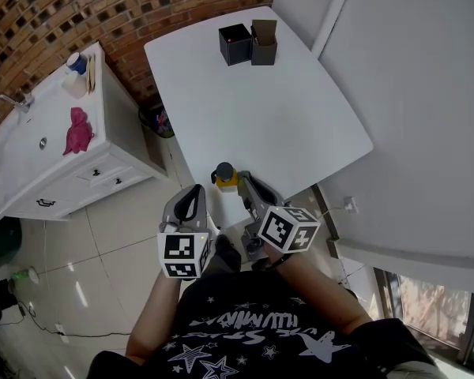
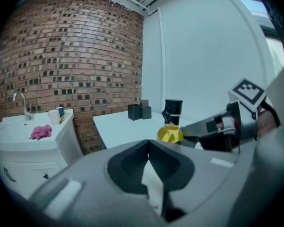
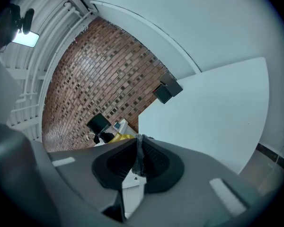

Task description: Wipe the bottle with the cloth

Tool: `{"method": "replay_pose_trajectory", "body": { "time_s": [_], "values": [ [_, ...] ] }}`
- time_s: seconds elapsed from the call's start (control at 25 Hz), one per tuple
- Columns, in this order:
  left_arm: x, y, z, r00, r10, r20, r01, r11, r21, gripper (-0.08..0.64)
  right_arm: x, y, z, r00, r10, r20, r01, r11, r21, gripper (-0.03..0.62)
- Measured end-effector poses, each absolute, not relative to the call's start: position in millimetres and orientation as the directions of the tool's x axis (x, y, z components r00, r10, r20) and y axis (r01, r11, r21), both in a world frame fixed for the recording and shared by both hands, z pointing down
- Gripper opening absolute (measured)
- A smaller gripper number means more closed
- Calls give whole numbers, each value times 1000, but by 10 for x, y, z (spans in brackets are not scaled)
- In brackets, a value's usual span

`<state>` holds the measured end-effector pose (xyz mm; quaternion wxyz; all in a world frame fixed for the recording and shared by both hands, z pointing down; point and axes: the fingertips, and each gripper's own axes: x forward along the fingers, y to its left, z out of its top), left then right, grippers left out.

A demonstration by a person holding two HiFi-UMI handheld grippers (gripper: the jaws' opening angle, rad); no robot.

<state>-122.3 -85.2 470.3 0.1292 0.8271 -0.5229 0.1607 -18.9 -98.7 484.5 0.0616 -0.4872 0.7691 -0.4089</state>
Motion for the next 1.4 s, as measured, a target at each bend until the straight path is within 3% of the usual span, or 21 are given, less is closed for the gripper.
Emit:
{"method": "replay_pose_trajectory", "body": {
  "time_s": [0.84,0.88,0.96,1.08,1.2,1.4],
  "values": [
    [-1070,-726,4908,566,-712,415,-812,-568,133,5,-103,-1058,5470,-426,-775,467,-830,130,-542,35],
    [-1056,-712,4926,574,-706,415,-806,-578,131,25,-63,-1066,5437,-417,-783,462,-834,128,-537,35],
    [-1023,-692,4968,565,-712,418,-808,-581,103,168,12,-1071,5369,-412,-794,447,-831,126,-541,35],
    [-915,-684,4989,501,-754,425,-847,-527,62,299,130,-1052,5286,-419,-797,435,-827,136,-546,35],
    [-773,-734,4970,411,-808,421,-900,-433,47,359,200,-1059,5192,-439,-794,420,-824,168,-541,35],
    [-604,-915,5024,260,-869,420,-962,-271,36,364,247,-1092,5026,-502,-772,389,-817,276,-506,35]
  ]
}}
